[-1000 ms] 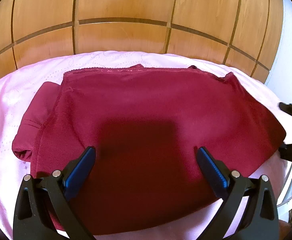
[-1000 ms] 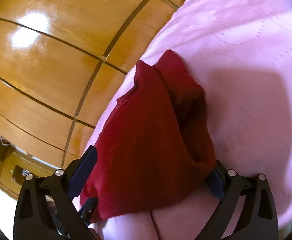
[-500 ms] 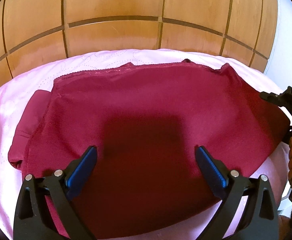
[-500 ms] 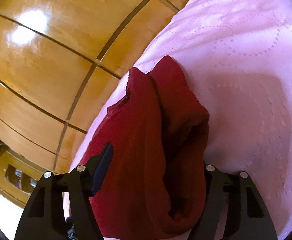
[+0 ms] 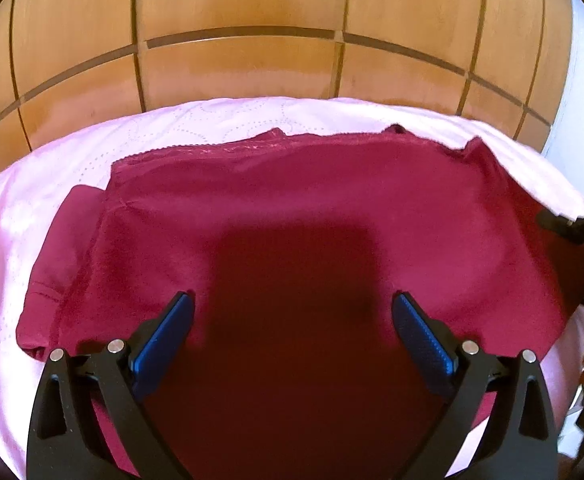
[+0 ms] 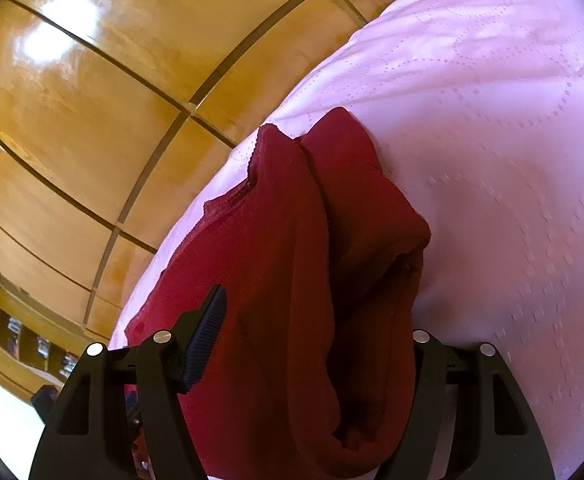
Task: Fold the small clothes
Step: 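Grasp the end of the folded shirt with the right tool, then lift the shirt end with the right tool and fold it toward the left tool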
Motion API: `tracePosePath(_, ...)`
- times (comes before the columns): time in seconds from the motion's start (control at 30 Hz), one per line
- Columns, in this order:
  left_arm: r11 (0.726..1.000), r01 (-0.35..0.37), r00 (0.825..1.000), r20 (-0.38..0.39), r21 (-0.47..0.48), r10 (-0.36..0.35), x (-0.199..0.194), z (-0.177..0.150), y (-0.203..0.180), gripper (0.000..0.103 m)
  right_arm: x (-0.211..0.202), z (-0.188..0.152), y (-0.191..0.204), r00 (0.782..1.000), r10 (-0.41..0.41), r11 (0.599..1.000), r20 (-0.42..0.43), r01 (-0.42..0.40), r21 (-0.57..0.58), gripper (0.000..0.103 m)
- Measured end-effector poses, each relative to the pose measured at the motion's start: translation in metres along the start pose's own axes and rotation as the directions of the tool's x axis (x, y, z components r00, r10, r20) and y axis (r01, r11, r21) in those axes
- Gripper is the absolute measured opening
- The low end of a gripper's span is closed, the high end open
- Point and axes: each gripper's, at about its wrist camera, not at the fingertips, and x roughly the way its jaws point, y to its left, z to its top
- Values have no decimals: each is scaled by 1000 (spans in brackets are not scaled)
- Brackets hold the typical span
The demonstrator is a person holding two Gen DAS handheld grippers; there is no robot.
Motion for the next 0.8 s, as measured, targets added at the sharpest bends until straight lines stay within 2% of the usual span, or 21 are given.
tracePosePath(0.3,1000,14,1000,0,-4,-14,0,-2,2,100,2,1,1,1000,-12,1000,-1,12,-26,66)
tracePosePath(0.33,1000,15,1000,-1,-3,-15,0,-2,2,100,2,1,2,1000,-13,999,2,13,-36,64)
tracePosePath(0.43,1000,20,1000,-7,3,-20,-4,0,3,100,3,2,-1,1000,-27,999,-2,27,-47,41)
tracePosePath(0.53,999,34,999,11,-12,-34,-14,0,8,100,0,6,-9,1000,8,1000,-4,-8,23,32)
tracePosePath(0.8,993,1,996,84,-119,9,-40,1,49,100,-13,10,23,997,64,998,41,-63,-14,29)
